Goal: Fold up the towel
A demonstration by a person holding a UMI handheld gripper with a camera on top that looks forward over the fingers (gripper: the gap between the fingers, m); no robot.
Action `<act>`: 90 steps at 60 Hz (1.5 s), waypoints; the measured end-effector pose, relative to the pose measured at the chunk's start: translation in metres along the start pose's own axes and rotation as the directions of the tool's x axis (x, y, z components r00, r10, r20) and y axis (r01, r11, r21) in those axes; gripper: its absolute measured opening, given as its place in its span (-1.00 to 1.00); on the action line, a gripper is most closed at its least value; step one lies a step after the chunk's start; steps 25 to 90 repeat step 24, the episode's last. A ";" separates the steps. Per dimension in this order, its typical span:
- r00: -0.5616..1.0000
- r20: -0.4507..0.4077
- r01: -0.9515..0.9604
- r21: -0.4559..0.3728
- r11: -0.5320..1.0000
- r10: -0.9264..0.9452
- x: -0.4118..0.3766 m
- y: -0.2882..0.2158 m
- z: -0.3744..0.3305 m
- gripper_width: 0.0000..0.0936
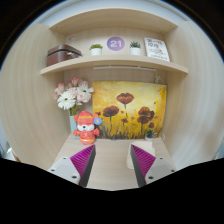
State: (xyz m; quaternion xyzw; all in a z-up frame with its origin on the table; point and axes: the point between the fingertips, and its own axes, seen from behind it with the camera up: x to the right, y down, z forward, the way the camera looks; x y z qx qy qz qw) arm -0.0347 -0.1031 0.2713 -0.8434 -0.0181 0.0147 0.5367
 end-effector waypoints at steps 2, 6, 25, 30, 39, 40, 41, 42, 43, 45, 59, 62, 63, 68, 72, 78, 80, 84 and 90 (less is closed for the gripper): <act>1.000 0.005 -0.003 0.001 1.000 0.003 -0.005 0.003 -0.008 0.47; 1.000 0.008 -0.004 -0.003 1.000 0.004 -0.013 0.011 -0.023 0.47; 1.000 0.003 0.005 -0.037 0.999 -0.005 -0.030 0.045 -0.059 0.47; 1.000 0.003 0.005 -0.037 0.999 -0.005 -0.030 0.045 -0.059 0.47; 1.000 0.003 0.005 -0.037 0.999 -0.005 -0.030 0.045 -0.059 0.47; 1.000 0.003 0.005 -0.037 0.999 -0.005 -0.030 0.045 -0.059 0.47; 1.000 0.003 0.005 -0.037 0.999 -0.005 -0.030 0.045 -0.059 0.47; 1.000 0.003 0.005 -0.037 0.999 -0.005 -0.030 0.045 -0.059 0.47; 1.000 0.003 0.005 -0.037 0.999 -0.005 -0.030 0.045 -0.059 0.47; 1.000 0.003 0.005 -0.037 0.999 -0.005 -0.030 0.045 -0.059 0.47; 1.000 0.003 0.005 -0.037 0.999 -0.005 -0.030 0.045 -0.059 0.47; 1.000 0.003 0.005 -0.037 0.999 -0.005 -0.030 0.045 -0.059 0.47; 1.000 0.003 0.005 -0.037 0.999 -0.005 -0.030 0.045 -0.059 0.47; 1.000 0.003 0.005 -0.037 0.999 -0.005 -0.030 0.045 -0.059 0.47; 1.000 0.003 0.005 -0.037 0.999 -0.005 -0.030 0.045 -0.059 0.47; 1.000 0.003 0.005 -0.037 0.999 -0.005 -0.030 0.045 -0.059 0.47; 1.000 0.003 0.005 -0.037 0.999 -0.005 -0.030 0.045 -0.059 0.47; 1.000 0.003 0.005 -0.037 0.999 -0.005 -0.030 0.045 -0.059 0.47; 1.000 0.003 0.005 -0.037 0.999 -0.005 -0.030 0.045 -0.059 0.47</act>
